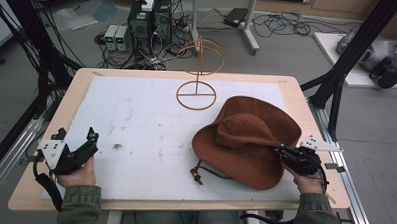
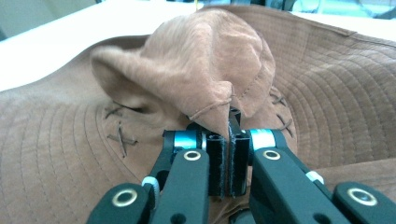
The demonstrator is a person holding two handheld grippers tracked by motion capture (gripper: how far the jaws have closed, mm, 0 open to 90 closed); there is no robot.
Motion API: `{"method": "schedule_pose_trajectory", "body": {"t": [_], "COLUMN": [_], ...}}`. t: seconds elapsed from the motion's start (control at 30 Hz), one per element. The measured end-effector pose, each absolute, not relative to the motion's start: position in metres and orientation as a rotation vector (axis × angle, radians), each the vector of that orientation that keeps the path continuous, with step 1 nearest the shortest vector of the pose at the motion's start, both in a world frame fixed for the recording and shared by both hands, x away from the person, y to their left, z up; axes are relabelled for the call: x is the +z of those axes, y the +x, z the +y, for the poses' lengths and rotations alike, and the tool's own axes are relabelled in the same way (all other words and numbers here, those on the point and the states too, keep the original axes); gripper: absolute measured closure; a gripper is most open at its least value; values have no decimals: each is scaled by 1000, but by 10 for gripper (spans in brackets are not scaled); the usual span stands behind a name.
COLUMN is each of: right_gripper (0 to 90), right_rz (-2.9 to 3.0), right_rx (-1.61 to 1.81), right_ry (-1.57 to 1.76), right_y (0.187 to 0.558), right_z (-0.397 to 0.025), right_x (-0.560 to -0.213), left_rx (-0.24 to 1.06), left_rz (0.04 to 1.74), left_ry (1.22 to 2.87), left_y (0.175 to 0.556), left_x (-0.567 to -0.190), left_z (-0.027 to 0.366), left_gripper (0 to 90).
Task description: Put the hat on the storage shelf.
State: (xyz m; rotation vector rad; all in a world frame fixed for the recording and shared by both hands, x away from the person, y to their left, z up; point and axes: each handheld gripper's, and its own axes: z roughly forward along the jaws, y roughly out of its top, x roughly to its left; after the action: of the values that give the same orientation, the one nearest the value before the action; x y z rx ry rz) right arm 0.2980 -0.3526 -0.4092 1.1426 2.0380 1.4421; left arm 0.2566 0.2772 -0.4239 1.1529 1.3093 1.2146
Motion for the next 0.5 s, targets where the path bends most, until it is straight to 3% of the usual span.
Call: {"method": "schedule_pose_trajectory", "body": {"t": [0.5], "right_gripper": [897], "right_rz": [1591], "right_rx": [1825], "right_ry": [1080], "right_y": [274], "right_z": [-358], "right_x": [-374], "left_rx": [1203], "left_rz": [1316], "left_ry": [1142], "left_y": [256], "left_x": [-424], "left_z": [279], "left_gripper": [159]}}
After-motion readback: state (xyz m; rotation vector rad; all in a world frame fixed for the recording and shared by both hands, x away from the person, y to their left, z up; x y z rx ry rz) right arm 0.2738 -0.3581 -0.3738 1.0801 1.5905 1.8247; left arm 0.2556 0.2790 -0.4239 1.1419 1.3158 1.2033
